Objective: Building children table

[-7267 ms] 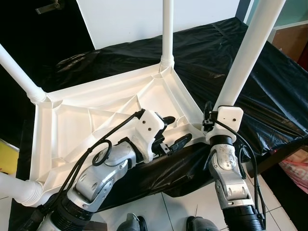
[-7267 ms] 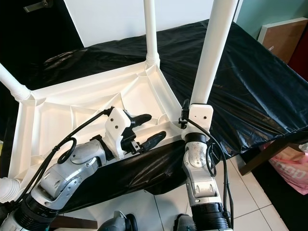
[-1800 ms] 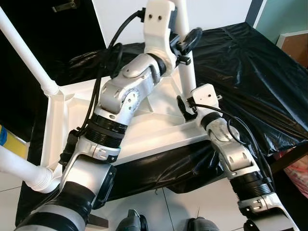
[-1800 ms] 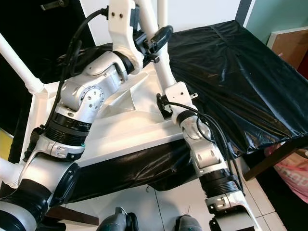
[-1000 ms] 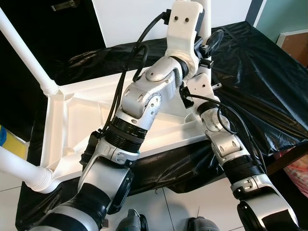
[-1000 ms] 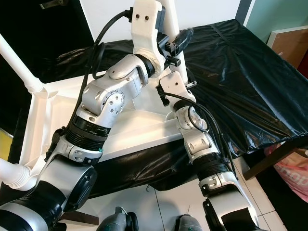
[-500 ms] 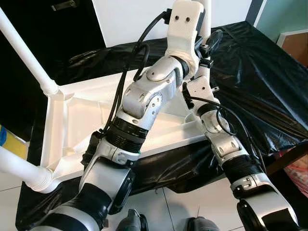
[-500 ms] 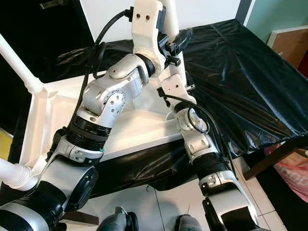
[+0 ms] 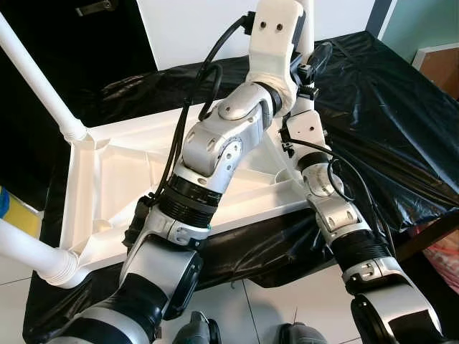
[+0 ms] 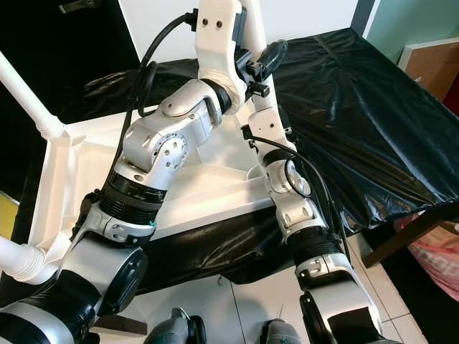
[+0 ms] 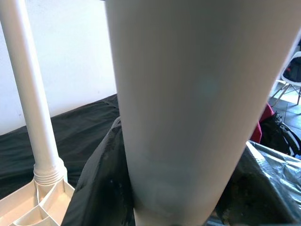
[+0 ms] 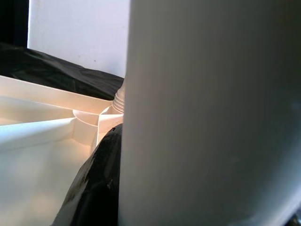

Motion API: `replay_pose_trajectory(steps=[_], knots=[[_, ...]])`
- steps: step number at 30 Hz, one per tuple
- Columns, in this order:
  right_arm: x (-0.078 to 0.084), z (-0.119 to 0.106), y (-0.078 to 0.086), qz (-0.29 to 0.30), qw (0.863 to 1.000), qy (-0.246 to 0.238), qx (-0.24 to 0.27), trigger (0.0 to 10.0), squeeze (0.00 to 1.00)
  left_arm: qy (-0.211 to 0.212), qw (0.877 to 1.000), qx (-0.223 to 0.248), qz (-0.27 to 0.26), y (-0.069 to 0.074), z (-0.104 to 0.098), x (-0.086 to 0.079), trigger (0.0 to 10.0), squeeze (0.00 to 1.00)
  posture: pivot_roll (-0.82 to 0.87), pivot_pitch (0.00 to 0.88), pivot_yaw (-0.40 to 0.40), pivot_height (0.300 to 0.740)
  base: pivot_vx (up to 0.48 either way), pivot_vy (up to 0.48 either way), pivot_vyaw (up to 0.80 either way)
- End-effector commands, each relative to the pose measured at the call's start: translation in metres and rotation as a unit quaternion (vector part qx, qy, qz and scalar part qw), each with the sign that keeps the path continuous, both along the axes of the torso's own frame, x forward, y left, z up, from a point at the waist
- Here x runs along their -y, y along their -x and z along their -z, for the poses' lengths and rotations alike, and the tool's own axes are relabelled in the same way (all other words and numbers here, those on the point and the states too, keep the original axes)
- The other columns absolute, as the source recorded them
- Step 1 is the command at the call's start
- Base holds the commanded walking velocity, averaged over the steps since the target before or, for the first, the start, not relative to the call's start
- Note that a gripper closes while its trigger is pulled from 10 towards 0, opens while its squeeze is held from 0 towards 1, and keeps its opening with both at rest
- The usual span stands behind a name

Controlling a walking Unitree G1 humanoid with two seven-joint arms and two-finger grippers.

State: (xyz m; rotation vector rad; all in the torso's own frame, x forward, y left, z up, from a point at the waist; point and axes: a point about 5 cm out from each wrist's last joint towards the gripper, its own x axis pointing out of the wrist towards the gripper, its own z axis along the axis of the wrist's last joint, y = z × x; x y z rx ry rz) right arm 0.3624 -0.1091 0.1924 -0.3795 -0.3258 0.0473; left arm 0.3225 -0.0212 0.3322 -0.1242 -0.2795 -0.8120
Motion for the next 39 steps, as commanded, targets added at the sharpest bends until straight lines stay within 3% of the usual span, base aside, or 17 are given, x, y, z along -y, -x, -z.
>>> replay_pose_trajectory(steps=[1,2,3,10,11,17,25,34,39], knots=[[-0.004,0.005,0.0,-0.005,1.0,0.001,-0.009,0.0,0.0,0.01,0.999,0.034,0.024,0.008,-0.014,0.003,10.0,0.0,-0.05,0.082,0.058,0.74,0.0,0.0,0.0],[-0.004,0.005,0.0,-0.005,1.0,0.001,-0.009,0.0,0.0,0.01,0.999,0.034,0.024,0.008,-0.014,0.003,10.0,0.0,-0.05,0.082,0.058,0.74,0.0,0.0,0.0],[-0.003,0.005,0.0,-0.002,1.0,-0.005,-0.01,10.0,0.0,0.017,0.999,0.032,0.03,0.009,-0.015,0.002,10.0,1.0,-0.05,0.083,0.058,0.74,0.0,0.0,0.0],[0.0,0.005,0.001,0.005,0.999,-0.032,-0.014,10.0,0.0,0.031,0.999,0.039,0.021,0.009,-0.014,-0.001,10.0,1.0,-0.05,0.087,0.059,0.74,0.0,0.0,0.0],[0.0,0.005,0.002,0.004,0.999,-0.037,-0.016,10.0,0.0,0.031,0.998,0.041,0.02,0.009,-0.013,-0.002,10.0,0.0,-0.05,0.088,0.057,0.74,0.0,0.0,0.0],[0.011,0.007,0.002,0.025,0.994,-0.098,-0.029,10.0,0.0,0.038,0.997,0.063,0.023,0.012,-0.007,-0.01,10.0,0.0,-0.05,0.089,0.056,0.74,0.0,0.0,0.0],[0.027,0.006,0.001,0.053,0.986,-0.155,-0.036,10.0,0.0,0.038,0.996,0.081,-0.024,0.011,0.004,-0.023,10.0,0.0,-0.06,0.081,0.049,0.74,0.0,0.0,0.0],[0.038,0.006,0.005,0.059,0.983,-0.173,-0.029,10.0,0.0,0.023,0.995,0.09,-0.026,0.016,0.02,-0.029,10.0,0.0,-0.05,0.075,0.038,0.74,0.0,0.0,0.0],[0.043,0.004,0.01,0.051,0.982,-0.183,-0.019,10.0,0.0,-0.003,0.996,0.078,-0.033,0.015,0.041,-0.032,10.0,0.0,-0.05,0.072,0.039,0.74,0.0,0.0,0.0]])
